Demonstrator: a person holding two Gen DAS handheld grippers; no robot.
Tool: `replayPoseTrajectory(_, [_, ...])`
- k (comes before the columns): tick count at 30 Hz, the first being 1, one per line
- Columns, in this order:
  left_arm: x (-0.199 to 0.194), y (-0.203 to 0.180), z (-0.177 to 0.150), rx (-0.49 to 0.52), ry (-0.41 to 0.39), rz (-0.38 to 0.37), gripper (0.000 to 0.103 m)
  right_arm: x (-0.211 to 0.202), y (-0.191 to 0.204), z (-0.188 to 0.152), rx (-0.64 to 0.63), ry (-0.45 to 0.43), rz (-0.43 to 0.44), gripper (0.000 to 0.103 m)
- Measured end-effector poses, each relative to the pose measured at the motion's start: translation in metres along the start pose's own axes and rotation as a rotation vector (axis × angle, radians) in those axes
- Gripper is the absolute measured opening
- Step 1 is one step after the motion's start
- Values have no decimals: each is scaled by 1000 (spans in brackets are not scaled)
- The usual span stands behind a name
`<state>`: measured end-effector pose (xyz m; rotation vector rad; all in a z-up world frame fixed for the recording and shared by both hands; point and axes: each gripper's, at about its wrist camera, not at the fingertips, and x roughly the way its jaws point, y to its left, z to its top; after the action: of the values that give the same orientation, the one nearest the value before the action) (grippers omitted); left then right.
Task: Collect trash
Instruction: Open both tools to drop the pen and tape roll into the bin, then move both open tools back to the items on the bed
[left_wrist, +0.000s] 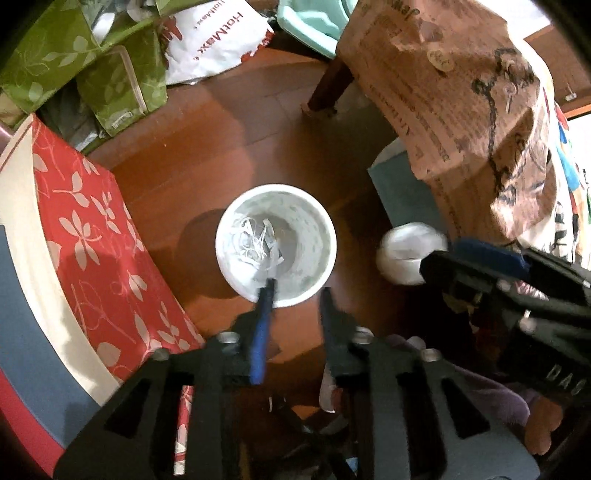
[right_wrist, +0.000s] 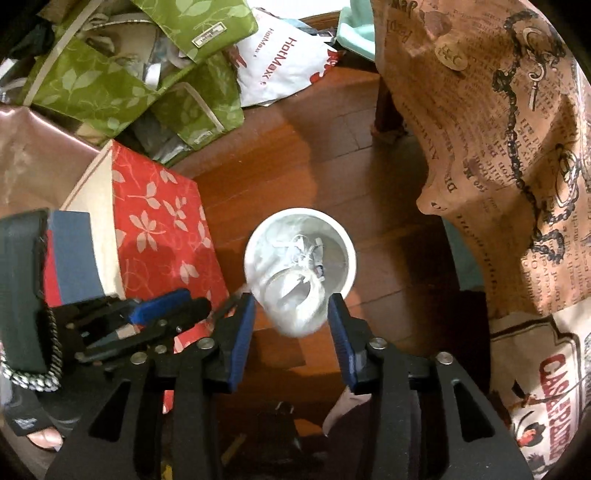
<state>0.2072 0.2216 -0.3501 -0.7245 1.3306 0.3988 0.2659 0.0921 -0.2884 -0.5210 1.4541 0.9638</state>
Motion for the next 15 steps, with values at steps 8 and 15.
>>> replayPoseTrajectory(8, [-24, -1, -5, 8, -57, 25, 32, -11, 6, -8, -30, -20, -17, 43])
replayPoseTrajectory(15, [-63, -11, -17, 44, -132, 46, 32, -44, 12, -21, -56, -87, -42, 43])
